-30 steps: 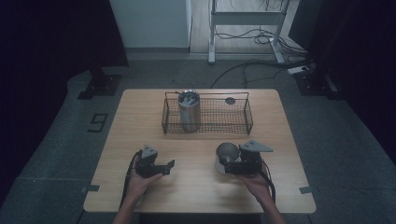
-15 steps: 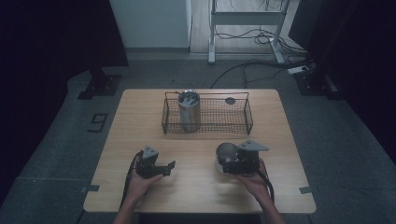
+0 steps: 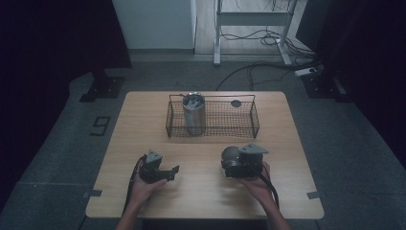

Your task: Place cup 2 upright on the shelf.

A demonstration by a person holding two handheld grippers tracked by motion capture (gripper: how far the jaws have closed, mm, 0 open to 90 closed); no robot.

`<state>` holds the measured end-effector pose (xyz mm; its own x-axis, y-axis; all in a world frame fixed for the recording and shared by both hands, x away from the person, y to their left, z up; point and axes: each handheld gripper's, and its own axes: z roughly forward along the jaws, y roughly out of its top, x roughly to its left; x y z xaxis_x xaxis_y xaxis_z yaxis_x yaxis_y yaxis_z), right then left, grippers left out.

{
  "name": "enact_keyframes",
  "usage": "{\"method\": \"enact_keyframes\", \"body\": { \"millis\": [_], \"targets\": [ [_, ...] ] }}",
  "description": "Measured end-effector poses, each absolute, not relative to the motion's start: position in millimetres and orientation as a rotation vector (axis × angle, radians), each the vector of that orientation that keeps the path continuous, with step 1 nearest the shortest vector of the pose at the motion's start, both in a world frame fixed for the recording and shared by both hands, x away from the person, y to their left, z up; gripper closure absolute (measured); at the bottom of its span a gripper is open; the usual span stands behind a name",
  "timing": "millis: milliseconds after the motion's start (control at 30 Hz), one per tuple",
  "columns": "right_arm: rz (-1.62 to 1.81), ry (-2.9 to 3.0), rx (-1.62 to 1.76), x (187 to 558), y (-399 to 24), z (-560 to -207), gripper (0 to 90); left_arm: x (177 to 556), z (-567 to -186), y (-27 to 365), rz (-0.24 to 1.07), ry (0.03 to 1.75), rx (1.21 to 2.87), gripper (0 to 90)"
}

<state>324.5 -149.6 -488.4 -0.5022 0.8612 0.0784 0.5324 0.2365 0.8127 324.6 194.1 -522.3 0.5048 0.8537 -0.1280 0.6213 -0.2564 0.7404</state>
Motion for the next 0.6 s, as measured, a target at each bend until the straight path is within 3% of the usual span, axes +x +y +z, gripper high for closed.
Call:
{"method": "enact_keyframes", "body": {
  "millis": [600],
  "targets": [
    [1.132,2.167,1.215,325.4,-147.7,-491.8,5.7,324.6,-523.6,195.1,0.382,1.216,1.985,14.5]
  ]
}}
